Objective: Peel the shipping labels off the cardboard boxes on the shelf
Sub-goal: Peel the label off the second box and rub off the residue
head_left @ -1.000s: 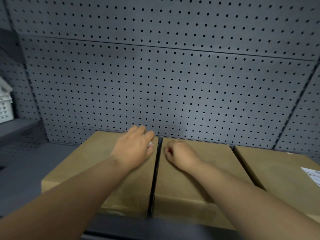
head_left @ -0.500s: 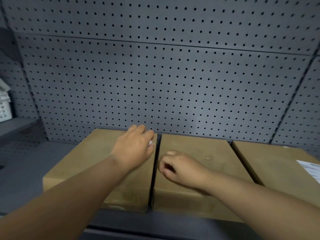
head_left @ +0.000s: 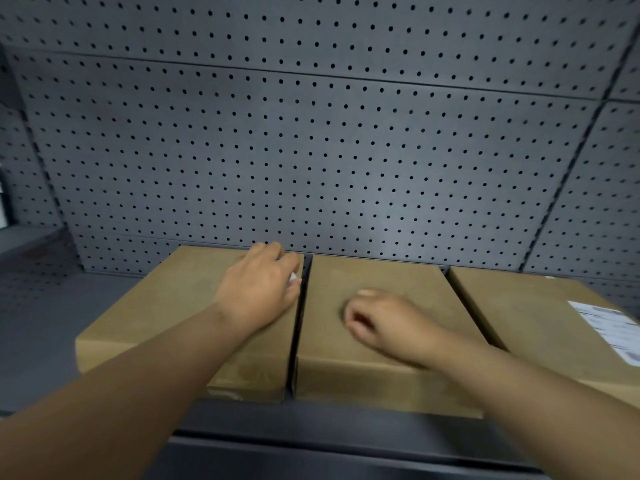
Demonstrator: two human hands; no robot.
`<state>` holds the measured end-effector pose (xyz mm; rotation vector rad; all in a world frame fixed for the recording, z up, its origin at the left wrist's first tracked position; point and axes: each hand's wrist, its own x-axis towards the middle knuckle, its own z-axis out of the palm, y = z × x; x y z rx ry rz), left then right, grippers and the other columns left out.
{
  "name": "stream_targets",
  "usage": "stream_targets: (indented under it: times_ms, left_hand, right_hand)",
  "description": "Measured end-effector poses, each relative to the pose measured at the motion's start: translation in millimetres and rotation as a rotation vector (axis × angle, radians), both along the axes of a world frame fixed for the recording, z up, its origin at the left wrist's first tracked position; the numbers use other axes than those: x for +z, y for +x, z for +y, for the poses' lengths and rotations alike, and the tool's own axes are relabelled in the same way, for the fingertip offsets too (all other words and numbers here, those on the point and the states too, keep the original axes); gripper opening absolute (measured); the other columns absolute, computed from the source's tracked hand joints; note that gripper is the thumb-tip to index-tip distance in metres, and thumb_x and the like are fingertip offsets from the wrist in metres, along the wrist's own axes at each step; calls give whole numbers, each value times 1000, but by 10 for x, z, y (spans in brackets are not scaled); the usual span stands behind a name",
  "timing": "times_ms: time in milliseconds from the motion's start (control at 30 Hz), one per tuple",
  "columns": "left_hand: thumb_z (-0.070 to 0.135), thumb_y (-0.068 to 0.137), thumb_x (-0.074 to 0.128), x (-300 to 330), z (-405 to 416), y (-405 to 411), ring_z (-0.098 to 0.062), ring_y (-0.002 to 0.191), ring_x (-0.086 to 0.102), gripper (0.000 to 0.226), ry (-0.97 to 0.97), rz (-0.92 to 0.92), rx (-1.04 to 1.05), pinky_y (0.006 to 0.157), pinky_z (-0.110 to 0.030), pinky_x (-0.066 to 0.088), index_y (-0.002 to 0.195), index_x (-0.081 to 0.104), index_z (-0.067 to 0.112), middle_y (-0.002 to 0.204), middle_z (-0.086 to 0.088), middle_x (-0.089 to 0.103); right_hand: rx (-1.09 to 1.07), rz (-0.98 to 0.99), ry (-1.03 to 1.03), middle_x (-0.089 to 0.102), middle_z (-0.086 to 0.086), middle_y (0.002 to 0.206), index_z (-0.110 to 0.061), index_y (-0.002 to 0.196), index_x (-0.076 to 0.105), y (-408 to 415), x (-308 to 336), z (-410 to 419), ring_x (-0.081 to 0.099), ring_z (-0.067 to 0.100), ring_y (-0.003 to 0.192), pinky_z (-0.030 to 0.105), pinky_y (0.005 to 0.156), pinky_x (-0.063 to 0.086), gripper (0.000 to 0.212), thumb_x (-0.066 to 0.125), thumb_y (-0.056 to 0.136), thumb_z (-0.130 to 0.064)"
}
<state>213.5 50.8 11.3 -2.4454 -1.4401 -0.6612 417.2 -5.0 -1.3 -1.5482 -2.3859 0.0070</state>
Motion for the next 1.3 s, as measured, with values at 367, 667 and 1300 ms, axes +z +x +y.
stream_targets:
  times_ms: [367, 667, 1300]
  left_hand:
    - [34, 92, 45, 5, -39, -9, -17, 103, 47, 25, -2, -9, -10, 87, -31, 45, 111, 55, 21, 111, 1, 54]
    - [34, 93, 44, 35, -34, -46, -17, 101, 47, 25, -9, -24, -8, 84, -31, 46, 110, 55, 20, 110, -1, 54]
    - [36, 92, 45, 92, -66, -189, -17, 103, 47, 24, 23, -44, -36, 84, -31, 47, 107, 56, 20, 109, 1, 54]
  right_hand:
    - [-4, 25, 38, 61, 5, 92, -12, 85, 63, 40, -32, -68, 58, 21, 86, 22, 73, 38, 9, 54, 84, -15]
    - [129, -15, -34, 57, -4, 86, -17, 82, 60, -53, -36, -154, 55, 13, 80, 26, 72, 45, 14, 48, 83, -23]
    - [-89, -21, -24, 64, 14, 93, -8, 82, 60, -315, -56, 646, 58, 29, 86, 33, 74, 45, 13, 48, 85, -12]
